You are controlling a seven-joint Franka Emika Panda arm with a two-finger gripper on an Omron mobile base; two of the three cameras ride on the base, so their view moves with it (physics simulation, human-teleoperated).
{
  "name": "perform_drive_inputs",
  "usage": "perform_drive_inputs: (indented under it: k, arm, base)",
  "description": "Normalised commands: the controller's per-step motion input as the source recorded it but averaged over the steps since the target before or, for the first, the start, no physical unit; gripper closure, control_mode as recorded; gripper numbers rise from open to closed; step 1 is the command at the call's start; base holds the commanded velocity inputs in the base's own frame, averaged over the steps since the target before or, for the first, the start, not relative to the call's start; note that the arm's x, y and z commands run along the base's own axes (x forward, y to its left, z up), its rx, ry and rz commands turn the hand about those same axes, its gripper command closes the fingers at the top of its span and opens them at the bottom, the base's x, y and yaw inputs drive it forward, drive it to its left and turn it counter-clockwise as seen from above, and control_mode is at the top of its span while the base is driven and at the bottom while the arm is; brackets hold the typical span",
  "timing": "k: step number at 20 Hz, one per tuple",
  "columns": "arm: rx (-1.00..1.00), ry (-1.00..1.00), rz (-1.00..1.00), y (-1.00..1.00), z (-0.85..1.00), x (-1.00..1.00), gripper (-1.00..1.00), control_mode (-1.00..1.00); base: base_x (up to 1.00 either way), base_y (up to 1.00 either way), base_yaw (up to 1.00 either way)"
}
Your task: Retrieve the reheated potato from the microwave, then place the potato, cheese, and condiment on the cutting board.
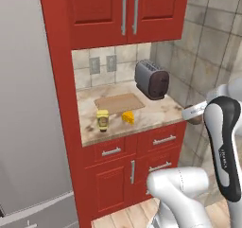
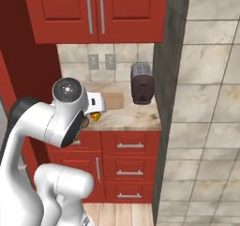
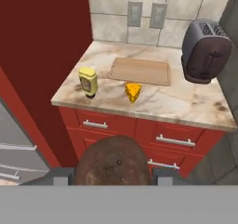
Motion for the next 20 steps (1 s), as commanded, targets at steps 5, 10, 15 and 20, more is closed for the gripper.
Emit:
perform_drive_inputs:
  k: [5, 10, 15, 20]
  arm:
    - [0.00, 0.00, 0.00, 0.00, 0.00, 0.00, 1.00, 1.00]
    - [0.00, 0.00, 0.00, 0.00, 0.00, 0.00, 1.00, 1.00]
    - [0.00, 0.00, 0.00, 0.00, 0.00, 0.00, 1.00, 1.00]
    - [0.00, 0.00, 0.00, 0.00, 0.00, 0.00, 1.00, 1.00]
  base:
    - [0.62, 0.00, 0.28]
    - [0.59, -0.08, 0.22]
    - [0.54, -0.18, 0.19]
    - [0.46, -0.27, 0.19]
